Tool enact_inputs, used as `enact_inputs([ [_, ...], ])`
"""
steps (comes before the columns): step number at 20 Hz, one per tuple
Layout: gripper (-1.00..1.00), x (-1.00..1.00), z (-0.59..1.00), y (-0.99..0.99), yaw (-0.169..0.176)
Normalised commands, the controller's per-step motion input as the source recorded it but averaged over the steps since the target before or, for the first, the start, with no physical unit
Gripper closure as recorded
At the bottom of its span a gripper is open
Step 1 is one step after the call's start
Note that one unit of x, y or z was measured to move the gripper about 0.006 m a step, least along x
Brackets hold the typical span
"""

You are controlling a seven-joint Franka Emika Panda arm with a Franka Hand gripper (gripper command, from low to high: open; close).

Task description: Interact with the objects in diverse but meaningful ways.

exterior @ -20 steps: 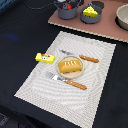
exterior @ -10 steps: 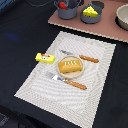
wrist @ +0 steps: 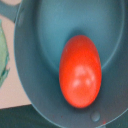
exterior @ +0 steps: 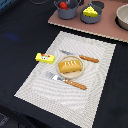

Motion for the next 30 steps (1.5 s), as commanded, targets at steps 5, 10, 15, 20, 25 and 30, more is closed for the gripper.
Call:
enact_inputs([
  [5,-1.0,0.28,0.21,-0.33,-0.03],
  [10,-1.0,0.06,0.02,-0.36,0.0],
  [15,-1.0,0.05,0.0,-0.37,0.005],
  [20,-1.0,0.0,-0.1,-0.3,0.059],
  [25,-1.0,-0.09,-0.23,-0.26,0.112],
  [30,-1.0,-0.1,-0.26,-0.2,0.136],
])
